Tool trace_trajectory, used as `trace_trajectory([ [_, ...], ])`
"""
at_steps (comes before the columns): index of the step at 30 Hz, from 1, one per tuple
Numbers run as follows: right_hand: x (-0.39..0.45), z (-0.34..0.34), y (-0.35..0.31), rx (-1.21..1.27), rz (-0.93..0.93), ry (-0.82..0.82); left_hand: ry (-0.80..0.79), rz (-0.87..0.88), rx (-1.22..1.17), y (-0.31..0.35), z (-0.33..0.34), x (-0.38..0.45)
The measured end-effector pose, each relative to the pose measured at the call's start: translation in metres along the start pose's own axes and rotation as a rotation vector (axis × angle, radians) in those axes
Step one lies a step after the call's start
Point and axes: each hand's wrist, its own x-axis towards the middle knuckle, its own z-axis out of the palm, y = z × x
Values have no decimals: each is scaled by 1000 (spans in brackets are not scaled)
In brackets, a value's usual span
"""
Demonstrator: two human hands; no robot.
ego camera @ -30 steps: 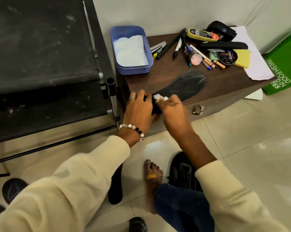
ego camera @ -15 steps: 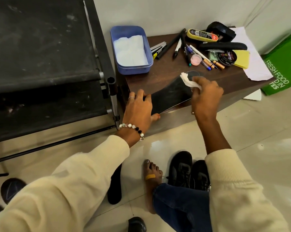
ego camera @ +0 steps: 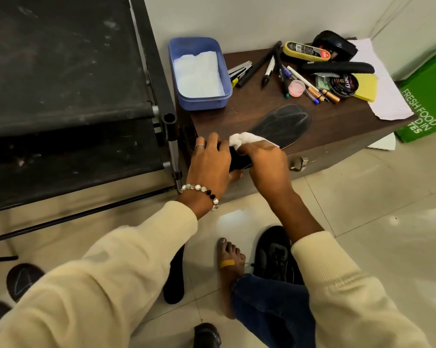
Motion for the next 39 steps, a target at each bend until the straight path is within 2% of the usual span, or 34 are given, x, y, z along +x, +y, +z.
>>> trace_trajectory([
  [2, -2, -3, 19, 63, 8, -4, 6, 5, 5, -1, 0, 0],
  [6, -2, -3, 57, -51, 316, 36, -15, -10, -4, 0, 0, 0],
  [7, -2, 0, 49, -44, 321, 18, -13, -11, -5, 0, 0, 0],
  [11, -6, 17, -5, 59, 108, -44, 30, -4, -13, 1, 1, -1],
  [14, -6, 24, -3, 22, 7, -53, 33, 0, -13, 1, 0, -1],
  [19, 3, 8, 37, -117, 209, -19, -11, -7, -31, -2, -1, 1],
  [24, 4, 10, 30, -25, 307, 28, -9, -7, -31, -2, 0, 3],
  [28, 0, 11, 10, -38, 93, 7, 16, -2, -57, -4, 2, 3],
  [30, 3, 9, 5, -56, -32, -61, 28, 5, -80, -5, 1, 2],
  [32, 8, 3, 6, -40, -76, -113, 29, 14, -88, -5, 0, 2],
  [34, 11, -2, 15, 52, -11, -10, 25, 21, -69, -7, 0, 2],
  [37, 15, -11, 29, 304, 240, 310, -7, 8, -66, -7, -2, 1],
  [39, 18, -13, 32, 347, 326, 375, -33, -2, -74, -7, -3, 1],
])
